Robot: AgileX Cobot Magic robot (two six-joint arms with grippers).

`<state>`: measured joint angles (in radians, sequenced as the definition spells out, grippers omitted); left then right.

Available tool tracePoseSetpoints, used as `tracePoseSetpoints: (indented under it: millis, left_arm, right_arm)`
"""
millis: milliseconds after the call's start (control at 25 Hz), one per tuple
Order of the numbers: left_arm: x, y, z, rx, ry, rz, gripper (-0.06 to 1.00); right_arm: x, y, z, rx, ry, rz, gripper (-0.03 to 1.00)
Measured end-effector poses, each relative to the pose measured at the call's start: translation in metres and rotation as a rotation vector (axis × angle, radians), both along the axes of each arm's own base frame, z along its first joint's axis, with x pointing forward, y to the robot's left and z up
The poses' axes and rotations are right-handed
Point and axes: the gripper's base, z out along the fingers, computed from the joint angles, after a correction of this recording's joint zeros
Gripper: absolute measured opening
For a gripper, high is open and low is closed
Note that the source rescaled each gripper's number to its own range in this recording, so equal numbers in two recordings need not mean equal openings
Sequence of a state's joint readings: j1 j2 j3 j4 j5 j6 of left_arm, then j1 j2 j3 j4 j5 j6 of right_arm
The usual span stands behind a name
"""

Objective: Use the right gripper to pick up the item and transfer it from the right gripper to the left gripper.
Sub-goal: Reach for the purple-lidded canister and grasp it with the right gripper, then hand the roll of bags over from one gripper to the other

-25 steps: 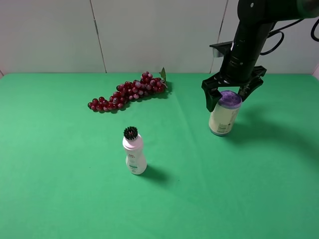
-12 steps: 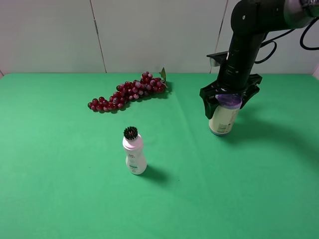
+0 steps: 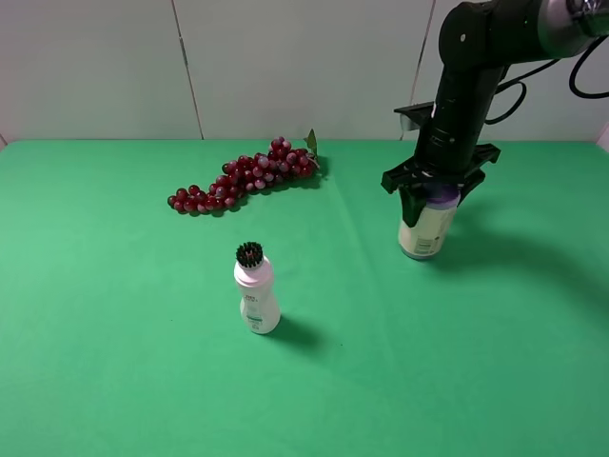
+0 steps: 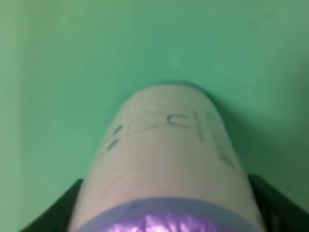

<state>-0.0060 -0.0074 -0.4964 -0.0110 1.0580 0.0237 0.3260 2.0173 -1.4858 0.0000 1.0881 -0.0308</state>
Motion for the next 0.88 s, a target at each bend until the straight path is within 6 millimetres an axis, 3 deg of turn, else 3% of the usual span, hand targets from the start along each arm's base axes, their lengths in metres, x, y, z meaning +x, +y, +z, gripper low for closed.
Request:
tracePoseSetpoints:
  millis: [680, 880]
  left_arm:
    - [0.000, 0.000, 0.000, 0.000, 0.000, 0.000, 0.97]
    - [0.000, 0.000, 0.000, 0.000, 0.000, 0.000, 0.97]
  right_arm:
    - [0.000, 0.000, 0.001, -0.001, 0.002, 0.012, 0.04]
    - [-0.006, -0.002, 0.017, 0.000, 0.000, 0.012, 0.04]
